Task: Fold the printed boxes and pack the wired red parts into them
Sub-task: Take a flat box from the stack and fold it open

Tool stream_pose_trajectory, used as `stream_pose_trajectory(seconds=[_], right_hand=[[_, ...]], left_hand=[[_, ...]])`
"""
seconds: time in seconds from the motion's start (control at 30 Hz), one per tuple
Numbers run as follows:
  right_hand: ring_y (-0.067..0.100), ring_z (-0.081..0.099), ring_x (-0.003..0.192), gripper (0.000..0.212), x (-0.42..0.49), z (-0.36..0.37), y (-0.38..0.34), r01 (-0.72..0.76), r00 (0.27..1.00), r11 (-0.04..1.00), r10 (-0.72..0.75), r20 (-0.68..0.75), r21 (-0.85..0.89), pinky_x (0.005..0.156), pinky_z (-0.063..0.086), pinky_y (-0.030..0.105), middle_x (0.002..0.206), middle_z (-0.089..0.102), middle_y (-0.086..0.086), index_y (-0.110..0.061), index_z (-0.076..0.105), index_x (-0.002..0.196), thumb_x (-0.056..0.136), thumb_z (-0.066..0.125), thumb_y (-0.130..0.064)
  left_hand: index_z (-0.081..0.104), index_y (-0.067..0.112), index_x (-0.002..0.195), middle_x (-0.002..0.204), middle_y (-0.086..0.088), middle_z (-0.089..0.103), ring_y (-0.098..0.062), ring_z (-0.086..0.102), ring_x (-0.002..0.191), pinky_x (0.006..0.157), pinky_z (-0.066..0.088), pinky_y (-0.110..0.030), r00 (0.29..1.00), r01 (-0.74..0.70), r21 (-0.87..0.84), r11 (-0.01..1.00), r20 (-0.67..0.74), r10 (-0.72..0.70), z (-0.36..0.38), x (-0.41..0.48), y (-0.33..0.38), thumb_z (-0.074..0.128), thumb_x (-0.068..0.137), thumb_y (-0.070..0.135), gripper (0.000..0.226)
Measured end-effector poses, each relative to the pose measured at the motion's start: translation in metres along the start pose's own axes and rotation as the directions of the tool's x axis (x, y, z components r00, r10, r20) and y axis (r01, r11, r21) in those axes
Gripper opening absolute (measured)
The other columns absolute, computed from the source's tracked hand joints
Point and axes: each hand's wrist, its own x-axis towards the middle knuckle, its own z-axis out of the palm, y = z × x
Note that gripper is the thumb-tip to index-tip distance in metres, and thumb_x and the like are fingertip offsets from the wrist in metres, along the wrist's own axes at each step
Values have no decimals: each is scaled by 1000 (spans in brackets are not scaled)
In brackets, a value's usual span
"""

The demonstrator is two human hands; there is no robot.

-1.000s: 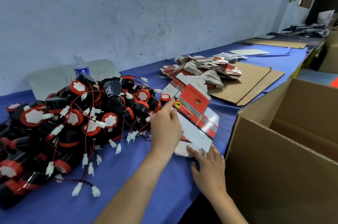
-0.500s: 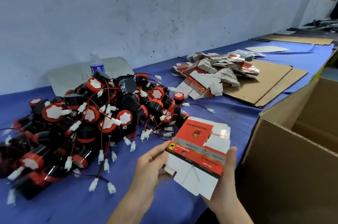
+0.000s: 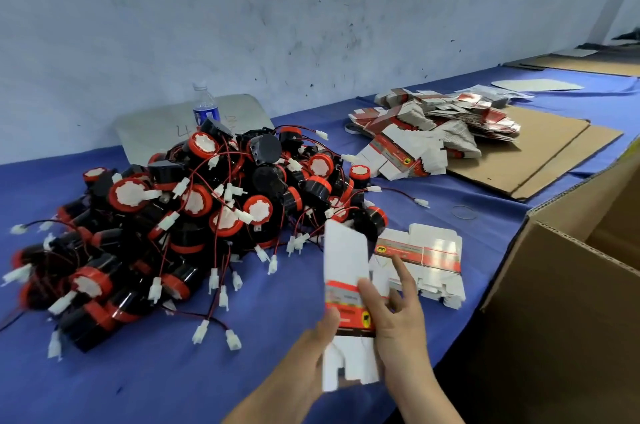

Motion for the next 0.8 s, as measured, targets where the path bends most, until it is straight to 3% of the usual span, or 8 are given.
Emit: stream_pose_trajectory(seconds=[0.17,0.3,0.4,0.47,0.53,0.63,0.7,0.8], right_hand=[[19,70,92,62,6,-12,-7,-84,989,991,96,115,-100,79,58,39,115,64,5,-39,57,120,61,74,-42],[6,68,96,50,5,-20,-14,-106,931,983,152,333,-153,69,57,31,117,67,-10,-41,66,112,64,74,-52],[-12,45,122,68,1,-21,-17,173,884,943,-21,466,-286,83,53,25,150,27,-26,-57,51,123,61,78,-56],[-9,13,141,96,1,-20,-15,438,767,829,-141,626,-349,103,41,34,154,1,-31,-60,31,137,55,82,-59],[1,-2,146,101,1,-17,-10,607,685,699,-220,694,-377,113,24,44,156,3,-26,-55,23,142,59,80,-59],[8,30,138,74,2,-8,-11,647,718,672,-377,586,-360,108,32,36,138,44,-22,-49,43,131,65,78,-51],[0,58,102,50,7,-5,-14,556,802,785,-420,426,-273,84,47,22,109,63,-18,-40,59,111,63,74,-44],[3,64,80,38,15,-7,-18,401,884,902,-334,328,-160,64,50,17,91,69,-9,-31,63,97,63,67,-47]], left_hand=[[70,10,112,108,-20,70,-38,69,94,67,57,-54,996,39,-152,988,-77,-51,-20,0,16,74,66,36,53],[70,20,117,120,-19,66,-45,66,100,66,56,-54,995,-1,-169,986,-101,-16,-31,-3,30,58,72,53,57],[72,14,113,123,-23,63,-45,65,102,66,56,-49,998,59,-217,974,-14,-63,-30,-4,34,56,73,54,58],[71,9,113,124,-26,61,-47,63,104,69,57,-50,997,74,-294,953,31,-67,-29,-3,33,63,68,51,63],[67,7,119,129,-26,58,-47,61,107,77,56,-51,994,79,-335,939,96,-49,-26,-4,29,61,71,52,66],[71,7,114,117,-24,65,-40,68,90,81,54,-52,985,168,-224,960,14,-169,-20,-5,24,64,62,54,70],[67,11,117,112,-22,67,-39,69,88,78,51,-48,974,152,-79,985,-155,-163,-21,-6,17,61,66,53,66],[37,43,140,145,9,43,-19,47,130,91,43,-30,888,-155,264,952,-385,251,-19,-4,12,55,78,64,68]])
